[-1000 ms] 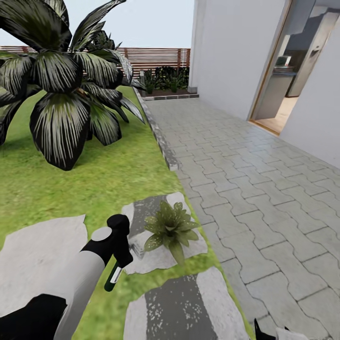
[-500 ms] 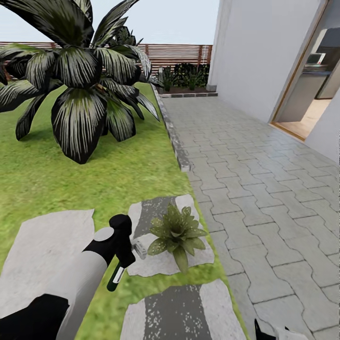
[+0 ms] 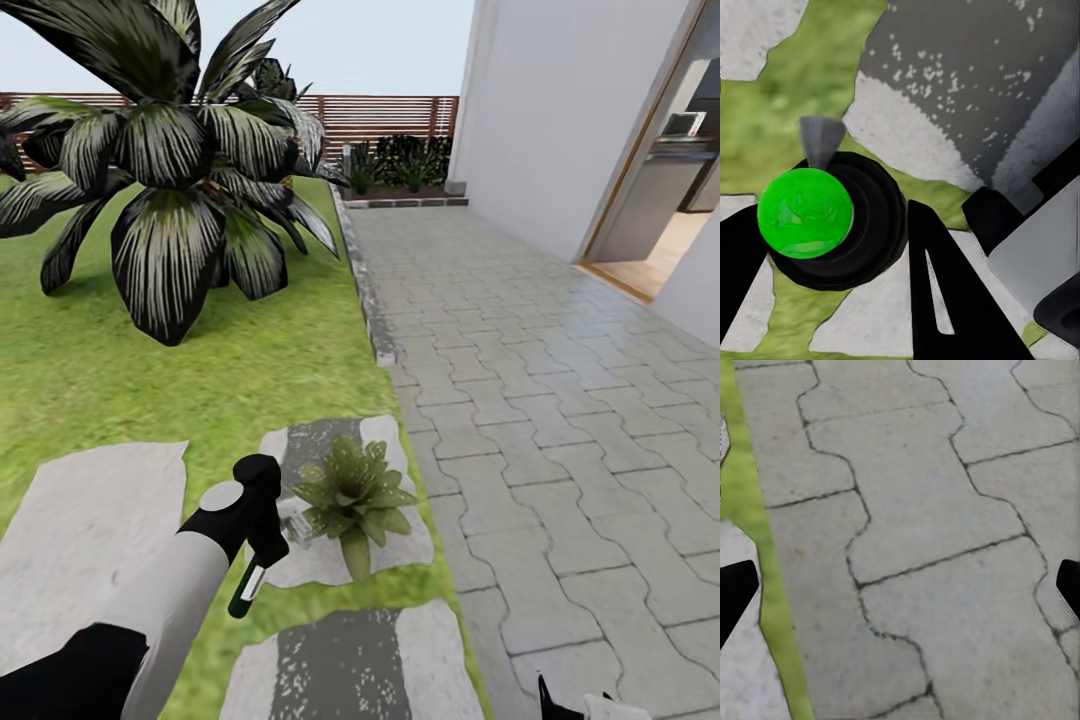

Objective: Pick up the pesticide atomizer in the garden and spray insectifuge to fully cover both potted plants in the garden.

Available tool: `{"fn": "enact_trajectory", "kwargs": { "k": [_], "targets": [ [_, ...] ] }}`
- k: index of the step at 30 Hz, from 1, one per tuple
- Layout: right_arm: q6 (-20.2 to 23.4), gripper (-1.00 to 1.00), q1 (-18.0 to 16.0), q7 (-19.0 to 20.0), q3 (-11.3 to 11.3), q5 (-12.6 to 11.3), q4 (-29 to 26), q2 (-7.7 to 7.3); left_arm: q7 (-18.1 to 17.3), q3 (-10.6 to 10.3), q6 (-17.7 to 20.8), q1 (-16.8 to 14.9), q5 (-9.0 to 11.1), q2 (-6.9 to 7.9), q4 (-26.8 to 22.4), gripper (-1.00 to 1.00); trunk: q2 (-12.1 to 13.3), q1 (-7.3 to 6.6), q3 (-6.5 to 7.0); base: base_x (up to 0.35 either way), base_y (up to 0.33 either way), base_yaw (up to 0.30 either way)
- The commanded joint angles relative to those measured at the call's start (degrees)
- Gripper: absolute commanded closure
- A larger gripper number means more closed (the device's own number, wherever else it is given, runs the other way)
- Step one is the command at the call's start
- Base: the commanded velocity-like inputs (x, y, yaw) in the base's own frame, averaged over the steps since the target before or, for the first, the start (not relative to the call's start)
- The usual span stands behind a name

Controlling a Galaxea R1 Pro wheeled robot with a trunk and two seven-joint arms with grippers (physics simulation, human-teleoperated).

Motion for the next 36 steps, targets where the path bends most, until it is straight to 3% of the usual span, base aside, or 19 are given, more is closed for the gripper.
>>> {"fn": "enact_trajectory", "kwargs": {
  "k": [1,8,19,23,36],
  "targets": [
    [-0.19,-1.0,-0.05,0.46,-0.47,0.23,-0.05,0.05,-0.58,-0.02,0.66,0.0,-0.51,-0.02,-0.03,1.0,-0.02,0.01,-0.05,0.225,-0.206,0.275],
    [-0.25,-1.0,-0.03,0.42,-0.63,0.17,-0.14,-0.32,-0.58,0.02,0.73,0.16,-0.51,0.05,-0.01,1.0,-0.02,0.01,-0.05,0.22,-0.177,0.081],
    [-0.19,-1.0,-0.05,0.46,-0.59,0.23,-0.14,-0.47,0.37,0.3,0.84,1.54,-0.05,0.51,0.14,1.0,-0.02,0.01,-0.05,0.012,-0.008,0.012],
    [-0.19,-1.0,-0.04,0.46,-0.56,0.22,-0.14,-0.47,0.39,0.37,0.85,3.08,0.4,0.27,0.14,1.0,-0.02,0.01,-0.05,0.0,0.0,0.223],
    [-0.19,-1.0,-0.06,0.46,-0.63,0.21,-0.14,-0.54,0.39,0.56,0.85,3.17,1.07,0.16,0.02,1.0,-0.02,0.01,-0.05,0.079,-0.013,0.212]
  ]
}}
